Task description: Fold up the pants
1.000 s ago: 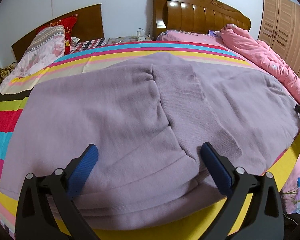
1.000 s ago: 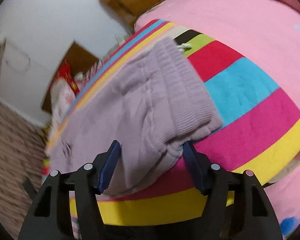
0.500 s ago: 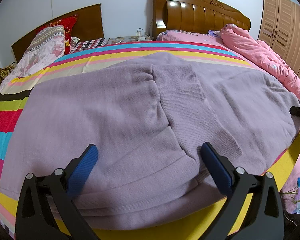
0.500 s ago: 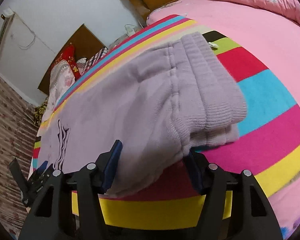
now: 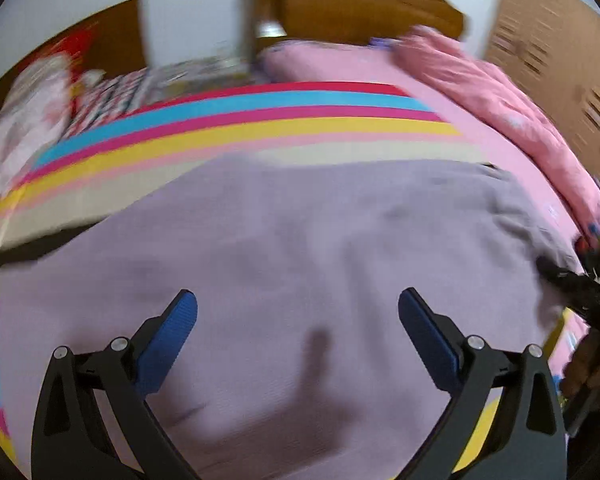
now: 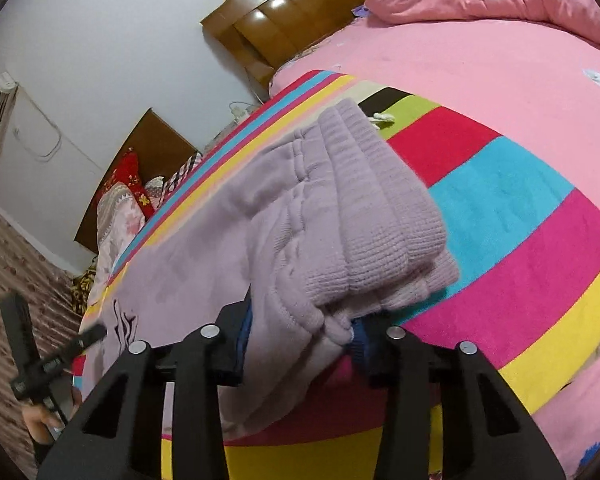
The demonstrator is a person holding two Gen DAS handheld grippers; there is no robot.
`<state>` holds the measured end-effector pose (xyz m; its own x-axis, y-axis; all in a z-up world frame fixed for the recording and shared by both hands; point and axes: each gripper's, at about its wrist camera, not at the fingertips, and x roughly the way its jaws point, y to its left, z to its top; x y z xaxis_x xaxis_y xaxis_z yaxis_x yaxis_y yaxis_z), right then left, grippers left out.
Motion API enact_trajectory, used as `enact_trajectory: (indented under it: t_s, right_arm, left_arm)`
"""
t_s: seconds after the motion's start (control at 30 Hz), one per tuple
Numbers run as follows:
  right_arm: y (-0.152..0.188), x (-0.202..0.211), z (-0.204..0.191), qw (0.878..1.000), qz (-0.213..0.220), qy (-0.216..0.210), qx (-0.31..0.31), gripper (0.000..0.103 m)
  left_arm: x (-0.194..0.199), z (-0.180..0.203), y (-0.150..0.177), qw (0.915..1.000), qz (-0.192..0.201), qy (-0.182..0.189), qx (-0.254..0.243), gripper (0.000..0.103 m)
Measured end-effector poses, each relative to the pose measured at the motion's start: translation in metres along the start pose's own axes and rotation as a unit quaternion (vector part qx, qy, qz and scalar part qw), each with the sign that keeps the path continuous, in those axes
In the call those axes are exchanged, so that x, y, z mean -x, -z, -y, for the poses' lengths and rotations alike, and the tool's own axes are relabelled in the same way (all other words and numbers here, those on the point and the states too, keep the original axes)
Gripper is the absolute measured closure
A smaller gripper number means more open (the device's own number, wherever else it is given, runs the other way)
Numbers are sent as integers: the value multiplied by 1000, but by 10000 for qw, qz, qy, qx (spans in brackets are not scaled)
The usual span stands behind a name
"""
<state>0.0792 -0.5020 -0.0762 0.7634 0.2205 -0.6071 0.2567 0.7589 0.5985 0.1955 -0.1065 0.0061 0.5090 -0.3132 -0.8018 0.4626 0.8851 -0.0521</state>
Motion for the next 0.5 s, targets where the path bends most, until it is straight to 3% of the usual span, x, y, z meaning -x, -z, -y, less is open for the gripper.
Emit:
enact_trajectory:
  t_s: [0.1, 0.17, 0.2, 0.27, 0.3, 0.33, 0.37, 0.4, 0.47, 0.5]
  right_arm:
    - [-1, -1, 1, 10000, 43, -21, -22, 64]
    - [-1, -2, 2, 10000, 52, -21, 1, 64]
    - [0, 1, 3, 10000, 46, -48, 7, 64]
    - [0, 1, 4, 9999, 16, -147, -27, 64]
    - [0, 1, 2, 9999, 15, -168, -14, 64]
    - [1, 1, 1, 9999, 18, -164, 13, 64]
    - [1, 0, 0, 9999, 22, -163, 12, 64]
    - [1, 1, 0, 9998, 30, -182, -4, 64]
    - [1, -1, 1, 9997, 42, -229, -26, 64]
    - [1, -1, 0, 9997, 45, -233, -19, 64]
  left_arm:
    - [-42, 42, -16, 9973, -403, -321, -521, 2]
    - [-69, 58, -12, 9955, -714, -332, -530, 3]
    - [-64, 71, -7, 9964, -399, -410, -625, 4]
    - [-56, 98, 0, 9923, -141, -482, -1130, 7]
    - [-52, 104, 0, 9926, -134, -129, -1204, 7]
    - [-49, 111, -1, 9885, -318, 808, -1240, 5]
    - [-49, 113, -3, 9861, -395, 1074, -1202, 5]
    - [-49, 114, -9, 9889, -312, 848, -1180, 5]
    - [-53, 112, -28, 9928, -41, -15, -1197, 5]
    - [-59, 107, -38, 9940, -47, -51, -1092, 5]
